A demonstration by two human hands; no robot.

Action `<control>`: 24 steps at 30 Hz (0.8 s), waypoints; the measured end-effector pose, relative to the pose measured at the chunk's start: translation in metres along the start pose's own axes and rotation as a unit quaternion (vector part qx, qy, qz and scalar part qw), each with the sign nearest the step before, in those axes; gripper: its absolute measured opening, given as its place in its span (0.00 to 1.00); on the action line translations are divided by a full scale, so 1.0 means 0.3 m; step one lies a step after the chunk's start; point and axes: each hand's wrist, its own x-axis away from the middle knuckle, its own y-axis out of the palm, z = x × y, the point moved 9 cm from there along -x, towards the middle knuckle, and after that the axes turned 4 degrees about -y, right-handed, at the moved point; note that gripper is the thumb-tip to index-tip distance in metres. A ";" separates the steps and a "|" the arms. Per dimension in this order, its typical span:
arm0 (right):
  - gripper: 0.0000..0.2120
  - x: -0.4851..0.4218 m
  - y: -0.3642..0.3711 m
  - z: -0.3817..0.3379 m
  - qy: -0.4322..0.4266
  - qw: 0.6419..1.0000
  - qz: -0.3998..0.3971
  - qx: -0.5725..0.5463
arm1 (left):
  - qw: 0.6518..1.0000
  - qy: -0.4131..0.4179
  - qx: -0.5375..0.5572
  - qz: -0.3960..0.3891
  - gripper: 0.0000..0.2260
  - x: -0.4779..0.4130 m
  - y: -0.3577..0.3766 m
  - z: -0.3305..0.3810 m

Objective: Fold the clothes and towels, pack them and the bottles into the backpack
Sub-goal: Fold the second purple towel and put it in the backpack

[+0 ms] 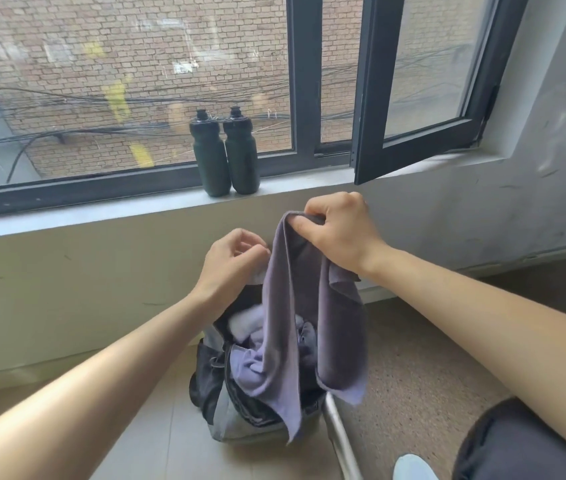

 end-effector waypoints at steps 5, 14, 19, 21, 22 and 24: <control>0.29 -0.006 -0.030 0.051 0.090 0.995 0.031 -0.043 | 0.996 0.011 -0.028 -0.081 0.12 0.057 0.131 0.009; 0.31 -0.006 -0.051 0.063 0.106 0.987 0.057 -0.103 | 0.929 0.027 -0.351 0.113 0.14 0.019 0.087 0.001; 0.31 -0.014 -0.134 0.100 0.118 0.982 0.113 -0.093 | 0.911 -0.025 -0.411 0.005 0.10 -0.033 0.113 -0.123; 0.31 -0.010 -0.152 0.130 0.135 0.980 0.119 -0.088 | 0.896 -0.054 -0.440 -0.030 0.09 -0.046 0.109 -0.185; 0.31 -0.006 -0.153 0.147 0.146 0.979 0.117 -0.085 | 0.888 -0.067 -0.453 -0.040 0.09 -0.052 0.103 -0.214; 0.32 0.005 -0.154 0.177 0.172 0.976 0.110 -0.074 | 0.875 -0.088 -0.474 -0.049 0.07 -0.064 0.084 -0.258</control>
